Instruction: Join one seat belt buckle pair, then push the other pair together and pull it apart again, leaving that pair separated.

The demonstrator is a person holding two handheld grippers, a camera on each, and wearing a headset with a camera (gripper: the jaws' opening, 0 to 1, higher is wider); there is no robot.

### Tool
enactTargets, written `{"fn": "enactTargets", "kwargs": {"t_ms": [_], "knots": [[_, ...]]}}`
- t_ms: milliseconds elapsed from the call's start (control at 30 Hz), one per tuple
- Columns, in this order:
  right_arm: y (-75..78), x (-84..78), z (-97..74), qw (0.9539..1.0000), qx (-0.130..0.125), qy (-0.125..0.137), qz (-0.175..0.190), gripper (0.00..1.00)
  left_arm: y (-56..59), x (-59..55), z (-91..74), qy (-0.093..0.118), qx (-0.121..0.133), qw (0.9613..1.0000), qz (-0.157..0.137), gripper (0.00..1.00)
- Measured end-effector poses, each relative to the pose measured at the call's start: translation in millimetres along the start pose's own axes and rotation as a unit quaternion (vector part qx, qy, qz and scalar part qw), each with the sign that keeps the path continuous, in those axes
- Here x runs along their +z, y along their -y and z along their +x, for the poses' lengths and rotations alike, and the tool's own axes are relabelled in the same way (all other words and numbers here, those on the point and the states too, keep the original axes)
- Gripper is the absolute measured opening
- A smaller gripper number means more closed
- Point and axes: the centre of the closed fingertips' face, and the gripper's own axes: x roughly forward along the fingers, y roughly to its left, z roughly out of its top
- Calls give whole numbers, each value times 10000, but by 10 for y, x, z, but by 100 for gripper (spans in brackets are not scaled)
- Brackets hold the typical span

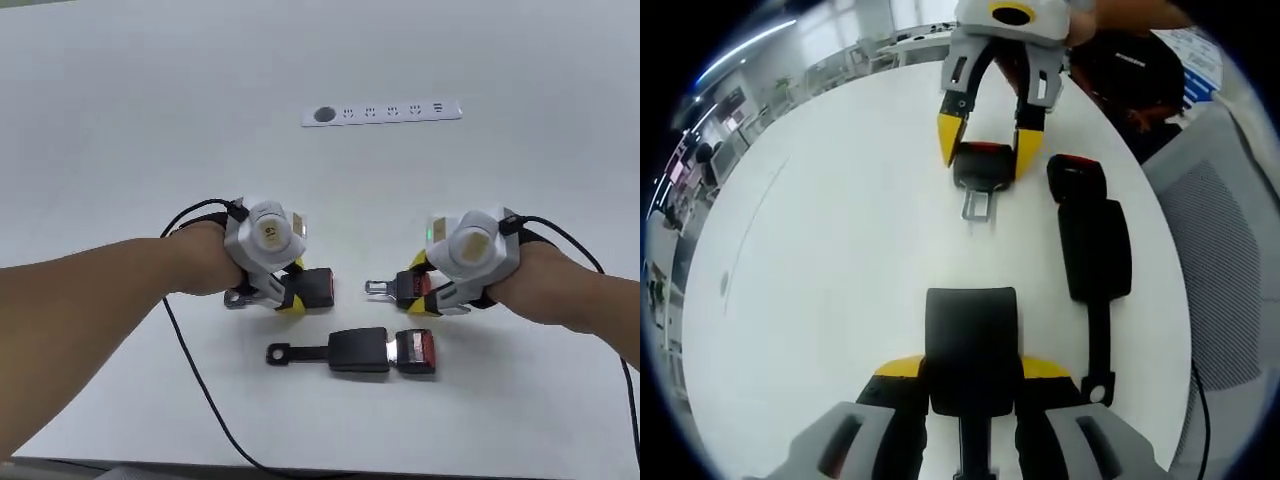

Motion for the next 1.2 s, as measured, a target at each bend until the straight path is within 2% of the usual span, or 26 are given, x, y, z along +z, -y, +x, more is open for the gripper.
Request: {"fn": "enactTargets", "kwargs": {"t_ms": [267,400,500,733,767,833,900,933,1000,1100,1167,1200], "knots": [[30,-423,-262,9994,-119,-251,199,33,-18,-16,7,62,62,10000,-15,34],[33,-569,-360,9988,-151,-337,317,34,-16,-17,10,28,63,10000,-22,34],[61,-624,-381,9982,-183,-356,442,34,-3,-10,7,-21,73,10000,2,34],[61,-636,-384,9968,-313,-459,571,35,12,20,-19,-98,171,9998,67,34],[64,-637,-388,9962,-352,-473,646,36,7,15,-18,-103,180,9998,62,34],[44,-619,-407,9954,-412,-465,726,45,-10,12,-24,-48,240,9997,20,35],[59,-582,-463,9936,-567,-344,909,48,-58,16,-35,185,439,9983,-344,38],[65,-563,-486,9930,-638,-273,957,48,-64,-1,-45,241,492,9976,-424,39],[32,-548,-564,9915,-738,-211,1048,48,-25,-29,-63,232,554,9976,-347,41],[-29,-447,-700,9856,-942,187,1392,48,-8,-103,-164,252,780,9962,-284,46],[-82,-427,-796,9818,-1085,366,1513,48,-24,-122,-260,413,982,9931,-487,48],[-141,-419,-819,9797,-1087,485,1611,49,-32,-137,-326,579,1126,9898,-654,48]]}}
